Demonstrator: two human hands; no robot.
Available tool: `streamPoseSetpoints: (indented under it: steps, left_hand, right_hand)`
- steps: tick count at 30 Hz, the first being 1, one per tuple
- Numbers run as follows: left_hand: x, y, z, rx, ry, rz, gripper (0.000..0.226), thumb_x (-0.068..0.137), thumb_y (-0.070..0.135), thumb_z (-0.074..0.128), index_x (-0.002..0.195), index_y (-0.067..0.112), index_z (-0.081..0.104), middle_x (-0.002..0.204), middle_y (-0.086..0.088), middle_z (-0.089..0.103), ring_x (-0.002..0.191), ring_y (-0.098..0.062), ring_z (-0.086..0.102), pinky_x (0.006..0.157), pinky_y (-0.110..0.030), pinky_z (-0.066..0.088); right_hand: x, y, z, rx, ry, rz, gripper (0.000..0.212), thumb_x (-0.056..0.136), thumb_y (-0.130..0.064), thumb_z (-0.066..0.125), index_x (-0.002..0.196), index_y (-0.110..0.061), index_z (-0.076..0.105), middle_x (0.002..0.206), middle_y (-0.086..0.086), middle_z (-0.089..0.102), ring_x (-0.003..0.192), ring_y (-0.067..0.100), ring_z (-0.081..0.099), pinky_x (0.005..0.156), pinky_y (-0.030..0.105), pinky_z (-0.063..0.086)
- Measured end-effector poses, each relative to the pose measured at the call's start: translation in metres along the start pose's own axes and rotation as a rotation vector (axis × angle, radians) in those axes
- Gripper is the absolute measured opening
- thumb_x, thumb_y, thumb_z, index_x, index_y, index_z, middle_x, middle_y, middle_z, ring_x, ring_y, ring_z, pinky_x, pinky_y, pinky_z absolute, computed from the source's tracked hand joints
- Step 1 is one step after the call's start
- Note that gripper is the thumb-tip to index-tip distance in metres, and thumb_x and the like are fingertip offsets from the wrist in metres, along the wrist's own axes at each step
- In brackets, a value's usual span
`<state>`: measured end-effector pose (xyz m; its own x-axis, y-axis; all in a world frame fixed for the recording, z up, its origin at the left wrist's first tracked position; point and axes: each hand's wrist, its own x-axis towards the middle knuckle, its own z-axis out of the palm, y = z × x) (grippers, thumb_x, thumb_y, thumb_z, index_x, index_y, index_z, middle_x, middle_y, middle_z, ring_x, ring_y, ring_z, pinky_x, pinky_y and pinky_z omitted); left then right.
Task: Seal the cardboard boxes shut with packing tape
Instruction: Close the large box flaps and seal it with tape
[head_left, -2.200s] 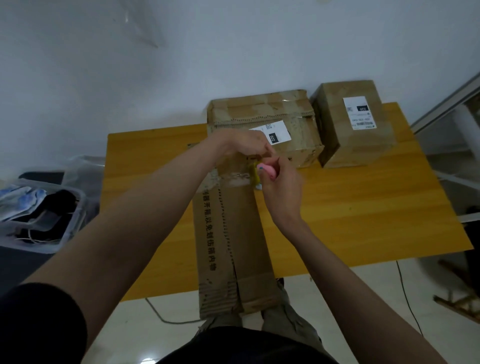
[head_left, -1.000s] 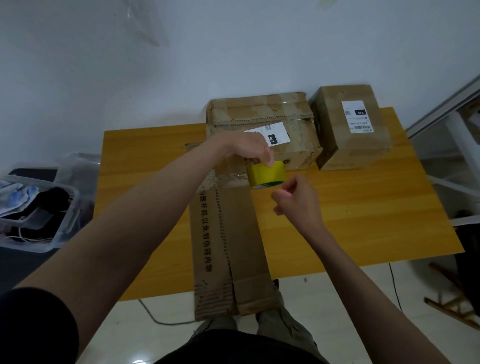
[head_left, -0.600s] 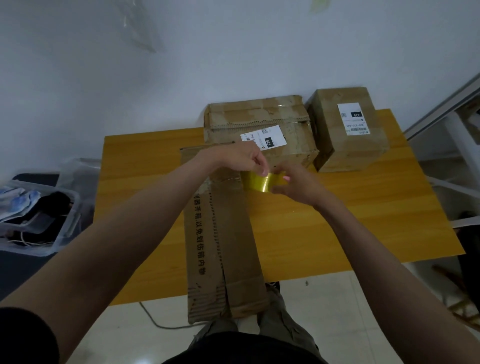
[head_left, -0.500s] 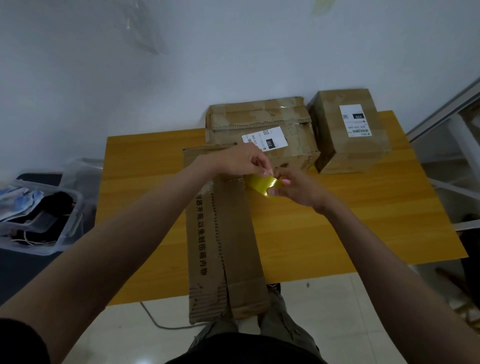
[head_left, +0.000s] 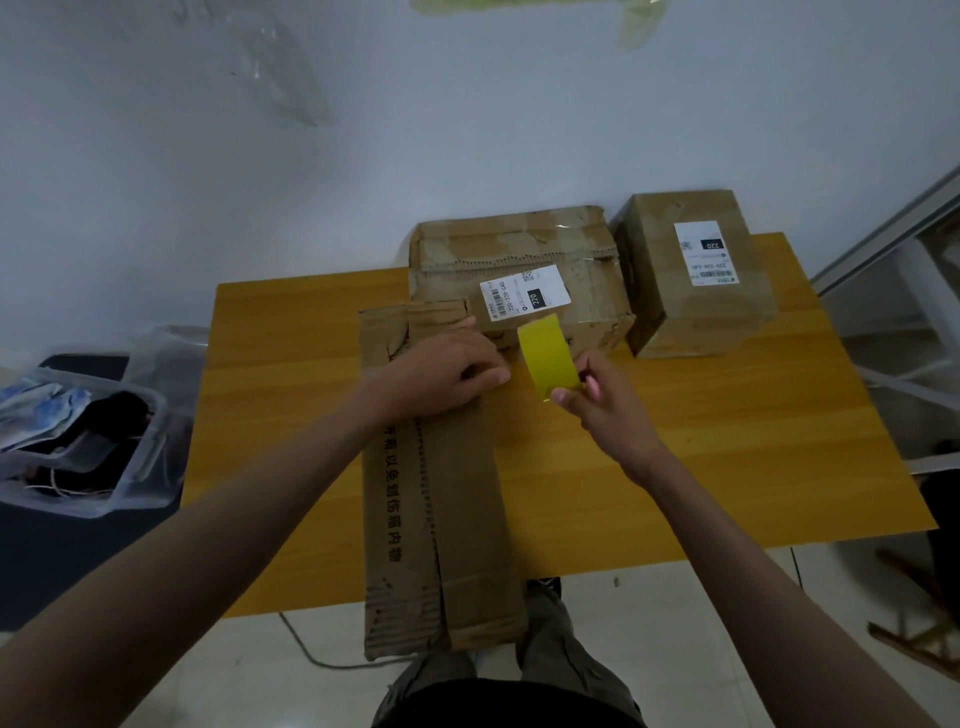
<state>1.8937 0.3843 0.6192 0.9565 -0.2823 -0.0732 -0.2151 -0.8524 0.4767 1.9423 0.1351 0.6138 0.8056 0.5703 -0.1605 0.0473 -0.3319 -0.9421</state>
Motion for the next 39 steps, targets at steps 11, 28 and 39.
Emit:
streamPoseSetpoints:
  steps: [11, 28, 39]
  left_hand:
    - [0.011, 0.06, -0.017, -0.394, 0.262, -0.208, 0.069, 0.079, 0.048, 0.082, 0.14, 0.023, 0.059, 0.132, 0.01, 0.051, 0.114, 0.003, 0.043, 0.086, 0.007, 0.03]
    - [-0.008, 0.097, -0.008, -0.223, 0.48, -0.238, 0.036, 0.087, 0.034, 0.077, 0.12, 0.021, 0.071, 0.111, 0.014, 0.054, 0.096, 0.002, 0.049, 0.079, -0.006, 0.038]
    - [-0.007, 0.091, -0.008, -0.35, 0.644, -0.32, 0.007, 0.091, 0.011, 0.072, 0.093, 0.017, 0.075, 0.087, 0.023, 0.058, 0.085, 0.012, 0.057, 0.075, -0.003, 0.043]
  right_hand:
    - [-0.025, -0.004, 0.01, -0.073, 0.072, -0.181, 0.024, 0.087, 0.0, 0.069, 0.089, -0.007, 0.047, 0.087, -0.008, 0.057, 0.077, 0.002, 0.052, 0.063, 0.013, 0.039]
    - [-0.035, 0.0, 0.01, -0.043, 0.085, -0.172, 0.02, 0.089, -0.006, 0.07, 0.089, -0.007, 0.05, 0.091, 0.002, 0.061, 0.082, 0.022, 0.057, 0.065, 0.043, 0.048]
    - [-0.037, -0.005, 0.009, -0.184, 0.087, -0.208, 0.021, 0.09, -0.012, 0.071, 0.092, -0.016, 0.05, 0.088, -0.01, 0.058, 0.078, 0.01, 0.053, 0.061, 0.03, 0.042]
